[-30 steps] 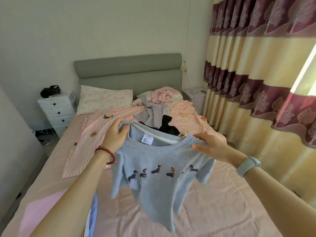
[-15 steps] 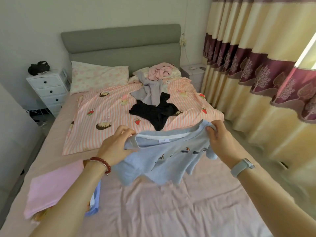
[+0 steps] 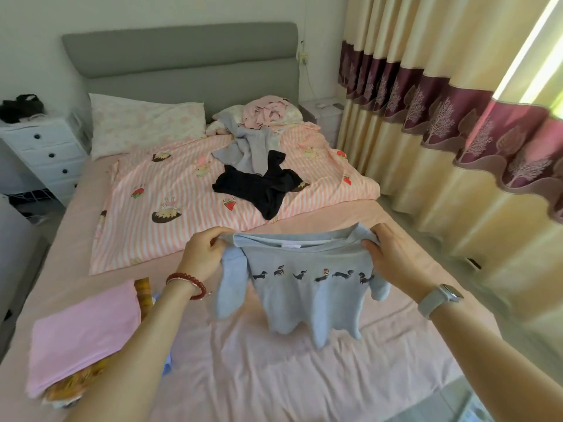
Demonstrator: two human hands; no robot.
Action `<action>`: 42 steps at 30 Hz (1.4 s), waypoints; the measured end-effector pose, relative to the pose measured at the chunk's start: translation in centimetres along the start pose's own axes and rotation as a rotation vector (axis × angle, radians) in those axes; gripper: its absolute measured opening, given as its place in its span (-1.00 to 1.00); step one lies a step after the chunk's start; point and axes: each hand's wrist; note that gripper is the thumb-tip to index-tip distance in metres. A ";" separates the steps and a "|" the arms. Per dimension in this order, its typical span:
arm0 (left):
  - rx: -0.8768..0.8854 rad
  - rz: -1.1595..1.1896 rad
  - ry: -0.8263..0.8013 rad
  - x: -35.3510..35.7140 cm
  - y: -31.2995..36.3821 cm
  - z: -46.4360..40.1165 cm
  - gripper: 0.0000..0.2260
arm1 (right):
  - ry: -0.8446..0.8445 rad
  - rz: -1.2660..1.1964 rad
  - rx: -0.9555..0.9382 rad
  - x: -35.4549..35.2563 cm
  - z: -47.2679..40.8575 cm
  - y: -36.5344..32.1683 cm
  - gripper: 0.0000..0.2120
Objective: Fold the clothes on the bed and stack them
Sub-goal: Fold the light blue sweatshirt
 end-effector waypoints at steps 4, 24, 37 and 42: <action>-0.063 0.298 0.121 1.0 0.8 1.2 -0.85 | 0.169 -0.063 0.054 0.2 2.6 0.0 -0.88; -0.153 -0.608 0.045 5.7 -8.9 -16.8 -0.72 | -0.035 0.143 -0.025 10.4 -19.3 3.9 -0.67; -0.957 -0.172 0.067 26.6 -26.7 -0.2 -0.56 | -0.498 -0.042 0.671 27.6 -6.2 23.1 -0.66; -1.079 -0.261 0.046 29.9 -26.4 2.5 -0.69 | -0.512 -0.120 0.812 29.8 -4.4 23.2 -0.85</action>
Point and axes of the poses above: each hand's wrist, its own z-axis away from the middle knuckle, its own x-axis out of the palm, y = z × x, and after that the axes turned 1 degree about x, right-handed
